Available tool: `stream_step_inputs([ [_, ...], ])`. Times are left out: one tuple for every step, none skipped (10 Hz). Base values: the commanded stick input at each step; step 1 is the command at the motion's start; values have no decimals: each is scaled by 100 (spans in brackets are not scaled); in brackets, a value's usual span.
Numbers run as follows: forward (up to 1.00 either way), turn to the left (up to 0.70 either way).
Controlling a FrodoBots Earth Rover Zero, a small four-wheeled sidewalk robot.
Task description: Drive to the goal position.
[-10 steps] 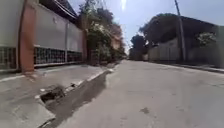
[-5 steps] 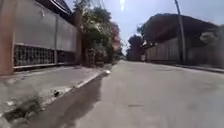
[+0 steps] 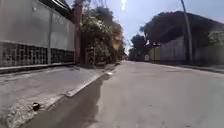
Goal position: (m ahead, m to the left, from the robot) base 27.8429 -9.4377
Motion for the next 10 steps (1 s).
stream_step_inputs([
  [100, -7],
  [100, -36],
  [100, -38],
  [100, -38],
  [100, -38],
  [100, -38],
  [100, -38],
  [100, -13],
  [100, 2],
  [100, 2],
])
